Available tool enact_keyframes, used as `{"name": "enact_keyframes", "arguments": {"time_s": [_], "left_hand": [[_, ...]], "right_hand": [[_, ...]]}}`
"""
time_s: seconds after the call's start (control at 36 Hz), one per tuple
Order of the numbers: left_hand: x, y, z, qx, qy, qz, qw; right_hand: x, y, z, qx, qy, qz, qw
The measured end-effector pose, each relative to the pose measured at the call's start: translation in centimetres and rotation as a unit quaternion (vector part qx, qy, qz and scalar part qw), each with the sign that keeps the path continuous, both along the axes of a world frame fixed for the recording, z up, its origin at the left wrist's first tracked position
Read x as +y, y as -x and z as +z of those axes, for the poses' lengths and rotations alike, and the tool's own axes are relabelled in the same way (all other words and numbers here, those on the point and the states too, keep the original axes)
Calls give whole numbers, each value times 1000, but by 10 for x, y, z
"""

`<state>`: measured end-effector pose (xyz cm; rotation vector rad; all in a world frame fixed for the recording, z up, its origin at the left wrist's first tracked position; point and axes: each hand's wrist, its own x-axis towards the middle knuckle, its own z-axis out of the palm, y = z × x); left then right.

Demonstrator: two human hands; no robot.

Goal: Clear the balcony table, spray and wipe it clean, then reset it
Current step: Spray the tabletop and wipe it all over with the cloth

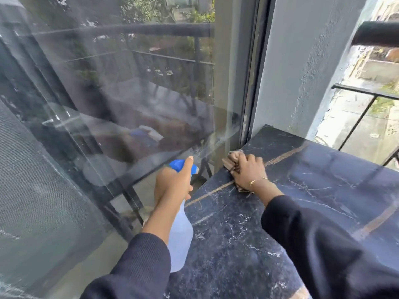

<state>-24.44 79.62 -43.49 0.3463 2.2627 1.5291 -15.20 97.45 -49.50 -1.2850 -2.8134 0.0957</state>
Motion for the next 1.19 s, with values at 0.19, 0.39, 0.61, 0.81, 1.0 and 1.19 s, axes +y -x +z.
{"name": "enact_keyframes", "arguments": {"time_s": [0.19, 0.39, 0.61, 0.81, 1.0, 1.19], "left_hand": [[2, 3, -1, -2, 18, 8, 1000], [0, 7, 2, -17, 5, 7, 1000], [-7, 4, 9, -15, -9, 14, 1000], [-31, -5, 15, -12, 28, -25, 999], [-80, -1, 6, -2, 114, -30, 993], [-118, 10, 6, 32, 130, -8, 991]], "right_hand": [[-50, -44, -6, 89, -36, 233, 968], [8, -72, -7, 54, -6, 29, 998], [-26, 3, -3, 36, 6, 47, 998], [-71, -30, -5, 39, 6, 157, 987], [-74, -34, -9, 70, 33, 102, 992], [-78, -30, -9, 85, 32, 17, 996]]}}
